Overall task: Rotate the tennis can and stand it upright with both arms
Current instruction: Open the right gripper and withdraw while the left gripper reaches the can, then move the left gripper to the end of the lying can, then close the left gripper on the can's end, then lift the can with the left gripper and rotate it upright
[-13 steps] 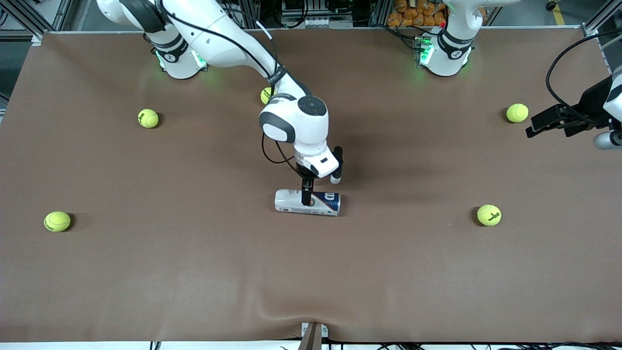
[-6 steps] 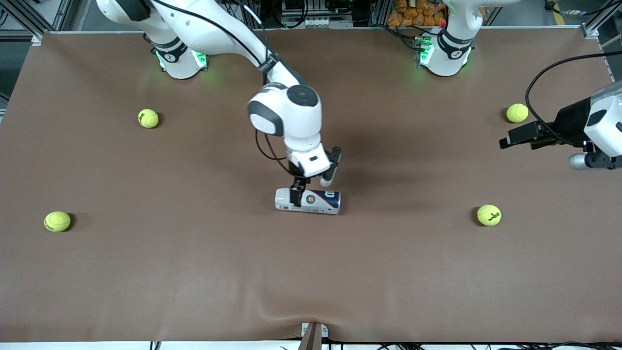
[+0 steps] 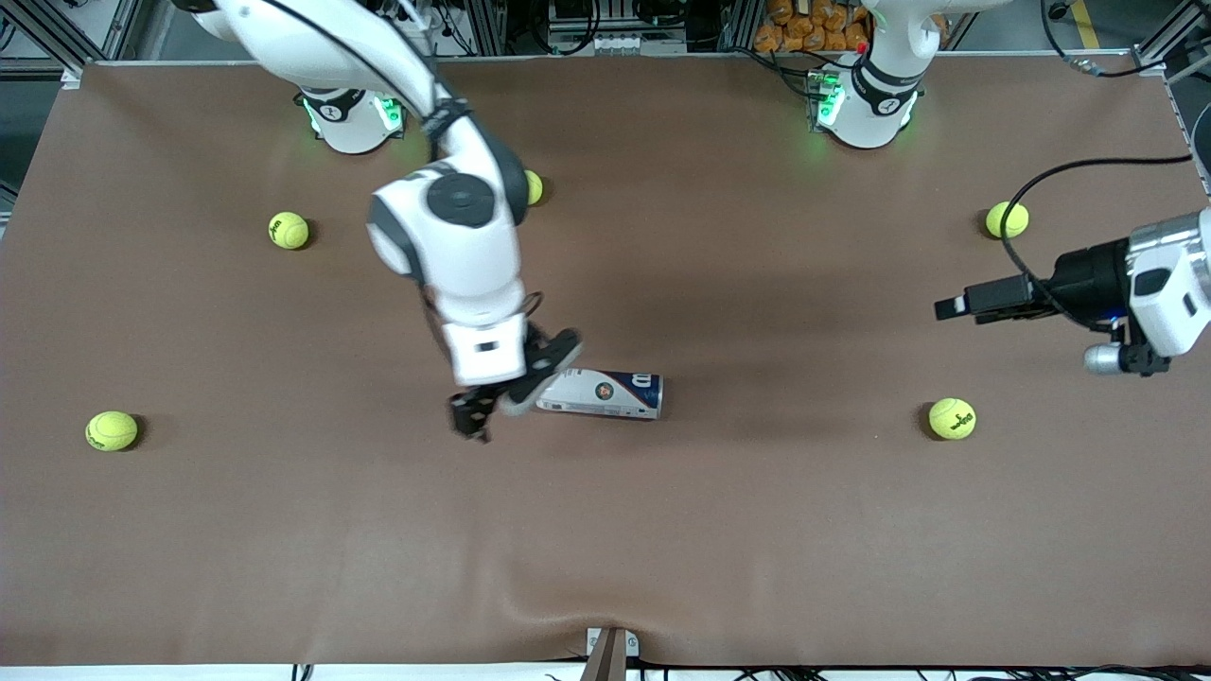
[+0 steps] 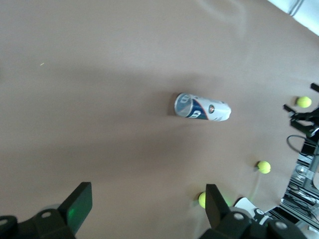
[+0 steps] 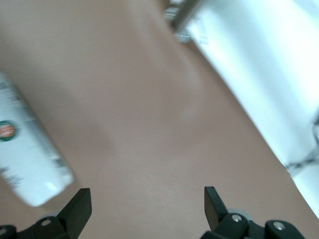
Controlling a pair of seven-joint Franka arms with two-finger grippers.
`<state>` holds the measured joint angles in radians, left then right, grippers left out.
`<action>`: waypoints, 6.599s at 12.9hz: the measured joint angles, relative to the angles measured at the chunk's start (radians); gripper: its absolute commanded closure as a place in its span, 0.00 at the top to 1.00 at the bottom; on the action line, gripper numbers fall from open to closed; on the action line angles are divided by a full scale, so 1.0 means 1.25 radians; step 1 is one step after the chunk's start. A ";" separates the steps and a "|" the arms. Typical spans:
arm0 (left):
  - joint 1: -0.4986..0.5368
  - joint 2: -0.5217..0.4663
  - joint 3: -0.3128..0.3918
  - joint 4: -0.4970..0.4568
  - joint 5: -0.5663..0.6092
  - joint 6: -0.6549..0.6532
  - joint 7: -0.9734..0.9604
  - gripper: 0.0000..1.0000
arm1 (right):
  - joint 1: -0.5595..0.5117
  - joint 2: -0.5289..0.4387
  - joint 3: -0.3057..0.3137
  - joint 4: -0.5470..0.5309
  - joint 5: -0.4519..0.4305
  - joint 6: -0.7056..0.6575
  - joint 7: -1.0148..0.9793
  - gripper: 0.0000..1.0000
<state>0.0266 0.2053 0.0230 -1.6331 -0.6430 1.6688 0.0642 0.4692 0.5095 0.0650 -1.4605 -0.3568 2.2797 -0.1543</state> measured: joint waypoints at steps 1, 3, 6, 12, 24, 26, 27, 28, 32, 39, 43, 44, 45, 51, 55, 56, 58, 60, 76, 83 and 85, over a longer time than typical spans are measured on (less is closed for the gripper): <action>0.000 0.017 -0.001 0.000 -0.024 0.013 0.031 1.00 | -0.025 -0.022 0.000 0.001 0.000 -0.024 0.041 1.00; -0.002 0.051 -0.004 0.000 -0.080 0.032 0.093 1.00 | -0.065 -0.074 0.000 0.002 0.000 -0.109 0.114 1.00; -0.001 0.109 -0.005 -0.002 -0.170 0.040 0.227 1.00 | -0.121 -0.174 -0.001 0.004 0.044 -0.240 0.148 1.00; -0.011 0.246 -0.011 -0.007 -0.394 0.042 0.405 1.00 | -0.288 -0.341 -0.005 0.003 0.184 -0.431 0.214 1.00; -0.121 0.448 -0.023 -0.005 -0.713 0.110 0.608 1.00 | -0.426 -0.482 -0.008 -0.121 0.295 -0.596 0.258 1.00; -0.153 0.470 -0.023 -0.004 -0.758 0.133 0.610 1.00 | -0.440 -0.482 -0.008 -0.087 0.297 -0.609 0.258 1.00; -0.170 0.478 -0.023 -0.004 -0.779 0.150 0.613 1.00 | -0.441 -0.482 -0.008 -0.071 0.298 -0.638 0.258 1.00; -0.187 0.486 -0.024 -0.003 -0.800 0.163 0.614 1.00 | -0.441 -0.482 -0.008 -0.059 0.299 -0.667 0.259 1.00; -0.236 0.525 -0.024 -0.002 -0.883 0.188 0.644 1.00 | -0.440 -0.447 -0.004 -0.056 0.303 -0.686 0.258 1.00; -0.292 0.545 -0.024 -0.003 -0.934 0.193 0.646 1.00 | -0.440 -0.391 0.002 -0.050 0.304 -0.683 0.258 1.00; -0.300 0.548 -0.024 -0.011 -0.934 0.193 0.646 0.22 | -0.444 -0.383 -0.004 0.007 0.304 -0.713 0.258 1.00; -0.305 0.548 -0.024 -0.011 -0.934 0.193 0.646 0.02 | -0.443 -0.383 -0.002 0.009 0.304 -0.713 0.258 1.00; -0.308 0.548 -0.024 -0.011 -0.935 0.193 0.648 0.00 | -0.443 -0.383 -0.001 0.009 0.304 -0.709 0.258 1.00; -0.306 0.540 -0.022 0.006 -0.935 0.192 0.639 0.00 | -0.443 -0.383 0.001 0.010 0.296 -0.692 0.257 1.00; -0.307 0.500 -0.015 0.042 -0.915 0.198 0.561 0.00 | -0.440 -0.383 0.006 0.010 0.293 -0.693 0.246 1.00; -0.307 0.484 -0.014 0.053 -0.881 0.219 0.517 0.00 | -0.441 -0.383 0.006 0.010 0.291 -0.693 0.225 1.00; -0.310 0.441 -0.013 0.070 -0.790 0.281 0.403 0.00 | -0.442 -0.383 0.003 0.010 0.288 -0.694 0.185 1.00; -0.325 0.392 -0.014 0.075 -0.686 0.333 0.282 0.00 | -0.442 -0.384 0.002 0.010 0.287 -0.696 0.175 1.00; -0.457 0.245 -0.041 0.262 0.384 0.133 -0.755 0.00 | -0.455 -0.398 -0.004 -0.002 0.300 -0.685 0.171 1.00; -0.552 0.246 -0.035 0.267 0.552 0.090 -0.910 0.00 | -0.457 -0.399 -0.001 0.019 0.301 -0.670 0.164 1.00; -0.576 0.254 -0.031 0.268 0.558 0.086 -0.923 0.00 | -0.457 -0.398 0.000 0.020 0.301 -0.670 0.163 1.00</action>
<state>-0.6933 0.5232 -0.0155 -1.2984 0.0539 1.7763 -1.0896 -0.1020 0.0126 0.0644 -1.4359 0.0191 1.4418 0.0499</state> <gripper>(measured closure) 0.952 0.000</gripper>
